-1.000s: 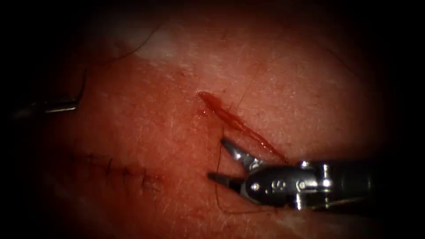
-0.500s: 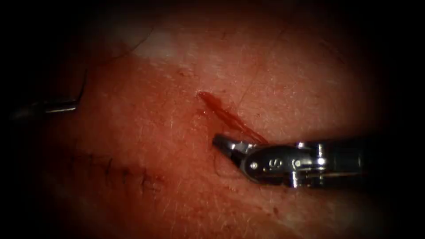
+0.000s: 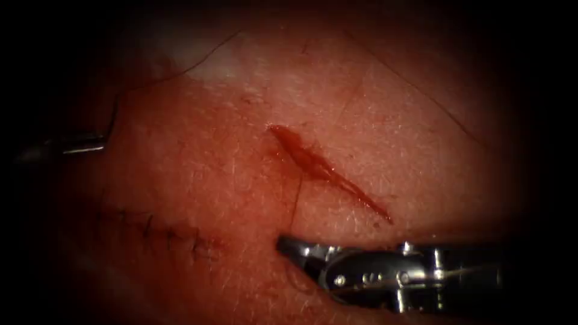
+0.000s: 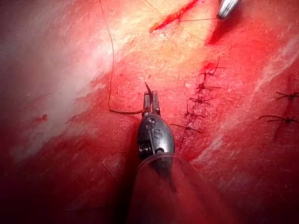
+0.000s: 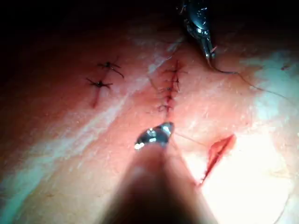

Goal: Wound Closure
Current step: Use the right grasper to pull the suture through the skin, then set the needle down with the left gripper

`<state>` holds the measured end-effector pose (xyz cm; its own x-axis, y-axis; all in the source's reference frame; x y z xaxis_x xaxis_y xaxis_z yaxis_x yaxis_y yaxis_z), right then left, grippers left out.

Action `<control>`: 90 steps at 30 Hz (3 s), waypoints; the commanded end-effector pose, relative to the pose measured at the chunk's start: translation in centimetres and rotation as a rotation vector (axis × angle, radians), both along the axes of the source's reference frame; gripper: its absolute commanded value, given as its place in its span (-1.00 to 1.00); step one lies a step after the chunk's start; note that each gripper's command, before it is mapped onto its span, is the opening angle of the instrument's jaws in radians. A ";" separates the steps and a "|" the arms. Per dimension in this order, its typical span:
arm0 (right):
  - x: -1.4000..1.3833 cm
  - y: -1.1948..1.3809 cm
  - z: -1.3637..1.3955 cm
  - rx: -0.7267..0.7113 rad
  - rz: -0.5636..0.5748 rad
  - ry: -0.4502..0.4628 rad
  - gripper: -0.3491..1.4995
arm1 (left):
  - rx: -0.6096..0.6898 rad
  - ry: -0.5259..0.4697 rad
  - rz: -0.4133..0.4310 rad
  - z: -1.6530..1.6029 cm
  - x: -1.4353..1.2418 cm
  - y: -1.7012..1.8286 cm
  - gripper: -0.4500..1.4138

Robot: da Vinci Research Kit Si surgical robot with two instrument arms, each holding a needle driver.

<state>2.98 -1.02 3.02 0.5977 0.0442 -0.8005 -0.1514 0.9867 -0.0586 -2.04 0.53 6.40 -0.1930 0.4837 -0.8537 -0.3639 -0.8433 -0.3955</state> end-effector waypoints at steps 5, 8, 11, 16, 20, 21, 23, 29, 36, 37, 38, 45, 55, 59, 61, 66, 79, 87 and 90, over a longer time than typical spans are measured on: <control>0.18 -0.39 -0.44 0.032 -0.041 0.040 -1.00 | 0.003 -0.001 0.001 0.07 -0.05 -0.07 -1.00; 0.27 -0.46 -0.56 0.043 -0.061 0.061 -1.00 | 0.003 -0.001 0.001 0.07 -0.05 -0.08 -1.00; 0.32 -0.48 -0.58 0.050 -0.064 0.069 -1.00 | 0.003 0.000 0.000 0.06 -0.05 -0.09 -1.00; 0.25 -0.31 -0.43 -0.002 0.009 0.080 -0.06 | 0.004 -0.002 0.002 0.06 -0.05 -0.09 -1.00; 0.12 -0.14 -0.28 -0.014 0.040 0.056 0.31 | 0.004 -0.002 0.002 0.06 -0.05 -0.09 -1.00; 0.08 -0.06 -0.21 -0.018 0.052 0.045 0.44 | 0.004 -0.002 0.002 0.06 -0.05 -0.09 -1.00; 0.02 0.13 0.02 -0.022 0.074 0.029 0.51 | 0.004 -0.004 0.004 0.06 -0.06 -0.09 -1.00; 0.01 0.39 0.44 -0.042 0.101 0.008 0.51 | 0.004 -0.004 0.004 0.06 -0.06 -0.09 -1.00; 0.03 0.55 0.70 -0.056 0.118 -0.007 0.38 | 0.004 -0.001 0.005 0.07 -0.06 -0.09 -1.00; 0.03 0.56 0.73 -0.058 0.119 -0.008 0.33 | 0.004 -0.001 0.005 0.07 -0.06 -0.09 -1.00; 0.03 0.57 0.76 -0.062 0.122 -0.006 0.29 | 0.004 -0.001 0.005 0.07 -0.06 -0.09 -1.00; 0.01 0.57 0.83 -0.058 0.098 -0.014 -1.00 | 0.004 -0.002 0.006 0.07 -0.05 -0.10 -1.00; 0.02 0.51 0.65 -0.031 0.073 -0.013 -1.00 | 0.009 -0.003 0.003 0.07 -0.05 -0.10 -1.00; 0.03 0.48 0.61 -0.027 0.067 -0.011 -1.00 | 0.009 -0.003 0.003 0.07 -0.05 -0.10 -1.00; 0.04 0.44 0.59 -0.021 0.055 -0.006 -1.00 | 0.009 -0.003 0.003 0.07 -0.05 -0.10 -1.00; 0.06 0.35 0.53 -0.013 0.039 -0.002 -1.00 | 0.009 -0.003 0.004 0.07 -0.05 -0.10 -1.00; 0.19 0.14 0.39 0.013 -0.009 0.013 -1.00 | 0.008 -0.003 0.004 0.07 -0.05 -0.10 -1.00; 0.24 0.04 0.32 0.024 -0.032 0.016 -1.00 | 0.008 -0.003 0.004 0.08 -0.05 -0.10 -1.00; 0.25 0.02 0.31 0.026 -0.035 0.015 -1.00 | 0.010 -0.003 0.003 0.08 -0.07 -0.08 -1.00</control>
<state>3.18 -0.94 3.28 0.5854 0.0461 -0.8095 -0.1215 0.9921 -0.0314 -2.08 0.54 6.40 -0.1918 0.4889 -0.8510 -0.3622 -0.8412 -0.4016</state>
